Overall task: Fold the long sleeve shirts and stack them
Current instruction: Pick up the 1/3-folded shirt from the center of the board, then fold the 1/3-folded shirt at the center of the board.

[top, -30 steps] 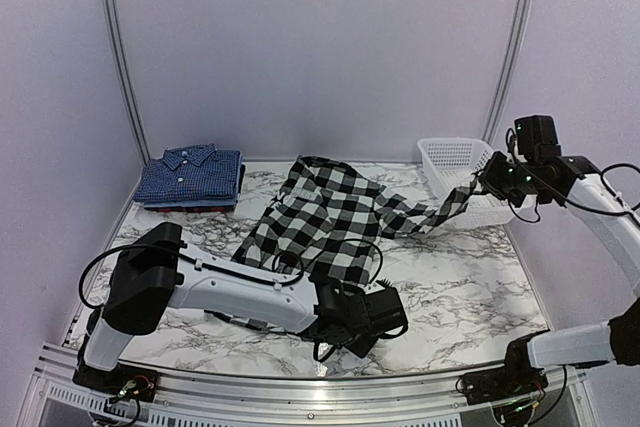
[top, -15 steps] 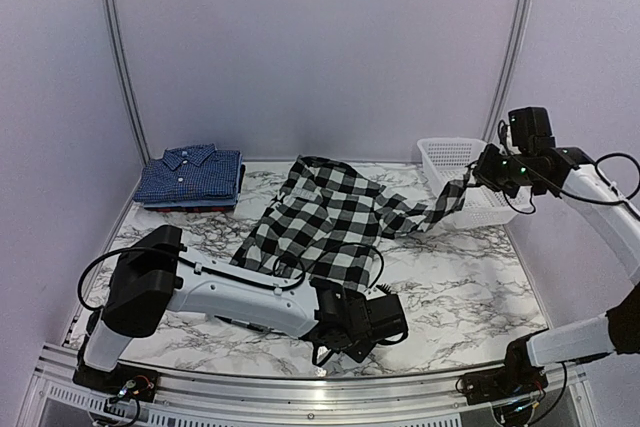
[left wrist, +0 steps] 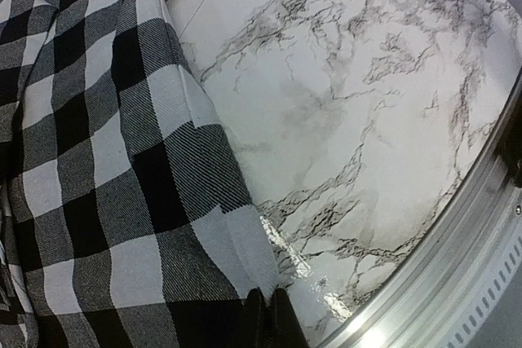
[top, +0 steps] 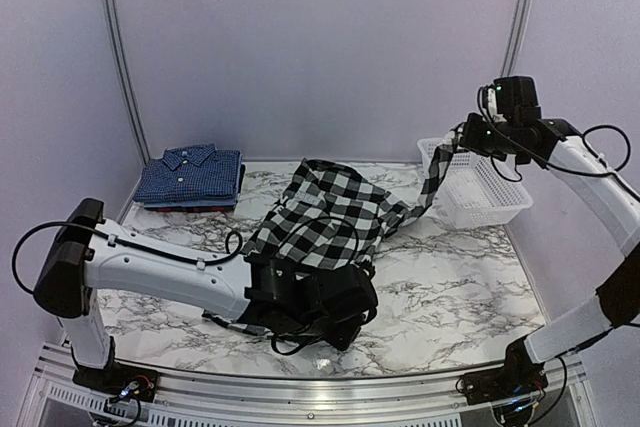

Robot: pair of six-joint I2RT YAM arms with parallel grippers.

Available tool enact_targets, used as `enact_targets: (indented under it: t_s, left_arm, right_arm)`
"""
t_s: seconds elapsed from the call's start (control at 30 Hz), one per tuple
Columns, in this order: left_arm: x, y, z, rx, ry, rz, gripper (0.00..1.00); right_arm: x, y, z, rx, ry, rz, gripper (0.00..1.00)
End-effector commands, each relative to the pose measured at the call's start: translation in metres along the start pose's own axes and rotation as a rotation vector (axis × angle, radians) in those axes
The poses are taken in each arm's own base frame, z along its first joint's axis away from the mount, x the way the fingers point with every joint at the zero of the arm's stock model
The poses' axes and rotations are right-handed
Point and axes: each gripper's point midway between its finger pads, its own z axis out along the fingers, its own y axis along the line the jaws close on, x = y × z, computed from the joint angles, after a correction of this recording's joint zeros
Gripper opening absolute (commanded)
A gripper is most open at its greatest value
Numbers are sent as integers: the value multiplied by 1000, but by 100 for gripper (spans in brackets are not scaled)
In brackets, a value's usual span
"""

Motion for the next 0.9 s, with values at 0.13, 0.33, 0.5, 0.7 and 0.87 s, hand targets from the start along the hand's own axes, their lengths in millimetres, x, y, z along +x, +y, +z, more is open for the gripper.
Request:
enact_targets:
  t_s: [0.13, 0.33, 0.5, 0.7, 0.87]
  left_arm:
    - [-5, 41, -10, 84, -25, -211, 0]
    - [11, 82, -9, 91, -17, -328, 0]
    - [30, 116, -9, 62, 0, -427, 0]
    - [47, 137, -17, 35, -2, -484, 0]
    - [53, 139, -22, 43, -1, -497, 0]
  right_arm:
    - [-36, 112, 17, -133, -144, -208, 0]
    - [-37, 203, 41, -243, -207, -297, 0]
    - [-35, 261, 55, -313, -272, -327, 0]
    - [-31, 298, 64, -377, -341, -314, 0]
    - [-36, 315, 55, -412, -412, -290, 0]
